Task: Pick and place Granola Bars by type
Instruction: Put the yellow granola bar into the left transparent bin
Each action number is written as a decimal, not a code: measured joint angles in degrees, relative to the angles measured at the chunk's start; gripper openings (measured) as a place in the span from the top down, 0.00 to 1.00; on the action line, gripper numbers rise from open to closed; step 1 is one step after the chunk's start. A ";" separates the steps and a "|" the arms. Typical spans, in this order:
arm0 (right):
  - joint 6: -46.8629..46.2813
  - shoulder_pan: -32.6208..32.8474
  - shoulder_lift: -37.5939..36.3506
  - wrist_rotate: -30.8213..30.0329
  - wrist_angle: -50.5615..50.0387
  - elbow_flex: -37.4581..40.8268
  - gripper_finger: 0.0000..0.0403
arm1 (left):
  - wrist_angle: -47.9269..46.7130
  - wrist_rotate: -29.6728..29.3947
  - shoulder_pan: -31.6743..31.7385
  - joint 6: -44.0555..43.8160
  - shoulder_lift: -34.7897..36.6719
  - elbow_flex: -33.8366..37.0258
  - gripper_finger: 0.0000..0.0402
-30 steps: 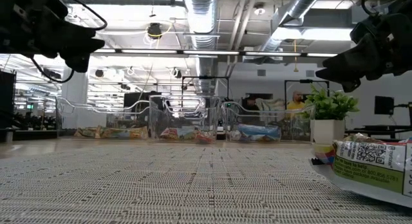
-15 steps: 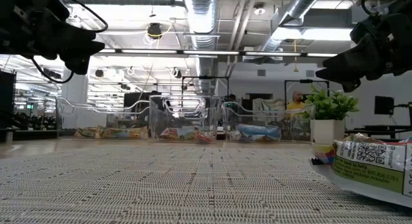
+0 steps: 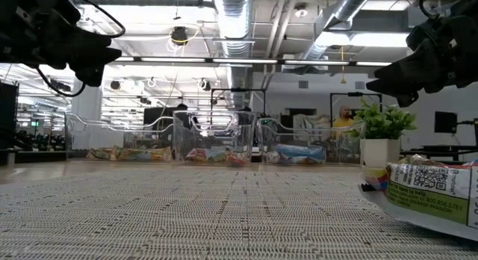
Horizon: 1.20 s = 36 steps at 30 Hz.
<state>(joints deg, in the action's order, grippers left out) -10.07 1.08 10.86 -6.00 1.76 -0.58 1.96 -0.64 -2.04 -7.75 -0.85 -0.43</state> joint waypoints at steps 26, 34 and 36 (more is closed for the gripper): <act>-30.57 7.46 28.72 2.39 -29.92 -36.74 0.56 | -0.02 0.02 0.00 0.00 -0.01 0.04 0.66; -34.52 16.69 49.60 6.58 -42.25 -49.64 0.52 | -0.03 0.02 0.00 0.00 0.00 0.04 0.66; -36.19 19.43 53.69 6.75 -43.26 -52.08 0.50 | -0.02 0.00 0.00 0.00 0.01 0.04 0.66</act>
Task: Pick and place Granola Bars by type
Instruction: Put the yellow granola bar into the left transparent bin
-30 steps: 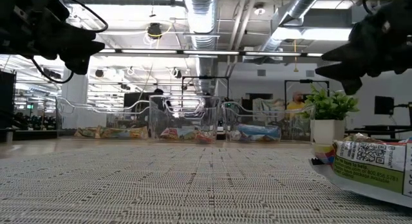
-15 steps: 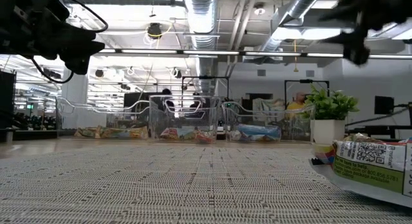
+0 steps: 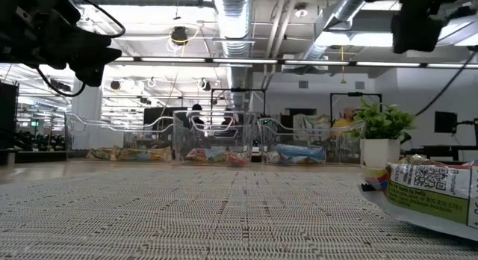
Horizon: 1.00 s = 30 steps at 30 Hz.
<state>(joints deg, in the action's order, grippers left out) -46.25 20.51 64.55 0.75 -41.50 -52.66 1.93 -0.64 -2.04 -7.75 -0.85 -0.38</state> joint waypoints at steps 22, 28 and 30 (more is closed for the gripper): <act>-19.24 18.89 32.53 -0.91 -2.88 -16.31 0.50 | 0.00 0.02 -0.01 0.00 -0.02 0.00 0.66; -21.27 20.35 37.63 -1.11 -5.60 -20.26 0.51 | 0.00 0.02 -0.02 0.00 -0.02 0.00 0.66; -21.25 20.98 38.80 -1.09 -5.65 -21.57 0.51 | 0.00 0.00 -0.02 0.00 0.00 0.00 0.66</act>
<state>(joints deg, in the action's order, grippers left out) -67.51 41.49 103.35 -0.34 -47.15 -74.24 1.93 -0.64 -2.07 -7.75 -0.84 -0.38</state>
